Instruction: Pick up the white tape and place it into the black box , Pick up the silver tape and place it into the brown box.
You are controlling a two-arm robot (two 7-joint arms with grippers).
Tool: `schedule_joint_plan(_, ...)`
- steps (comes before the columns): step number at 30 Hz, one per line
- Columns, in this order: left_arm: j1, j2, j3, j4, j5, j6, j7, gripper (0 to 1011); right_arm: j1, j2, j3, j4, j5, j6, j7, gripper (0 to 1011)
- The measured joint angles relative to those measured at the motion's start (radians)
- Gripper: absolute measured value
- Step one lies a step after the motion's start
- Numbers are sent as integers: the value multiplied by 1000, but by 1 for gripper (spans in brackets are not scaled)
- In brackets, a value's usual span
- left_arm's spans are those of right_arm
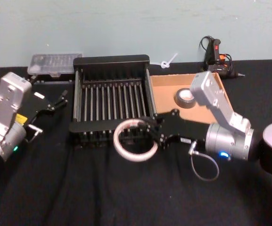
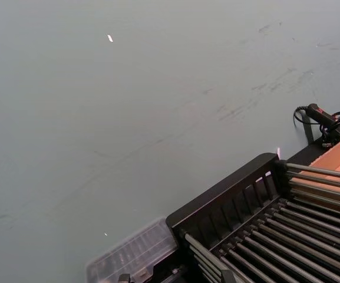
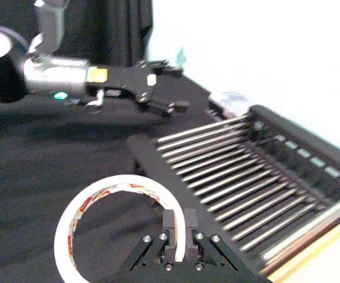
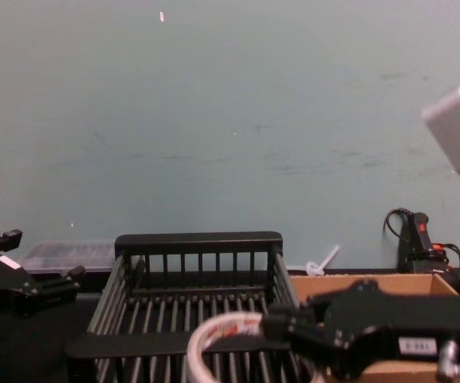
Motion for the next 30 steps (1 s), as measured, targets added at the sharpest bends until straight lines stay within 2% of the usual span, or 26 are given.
schedule_joint_plan(11,0,0,0,0,0,0,0,1001,98,-56,22,85,-6,-17,-45,101)
schedule_joint_plan(24,0,0,0,0,0,0,0,1001,232,-173,22,266,-50,2,-106,101)
schedule_joint_plan(27,0,0,0,0,0,0,0,1001,269,-216,22,336,-70,9,-132,101)
schedule_joint_plan(30,0,0,0,0,0,0,0,1001,291,-244,21,385,-84,9,-152,101)
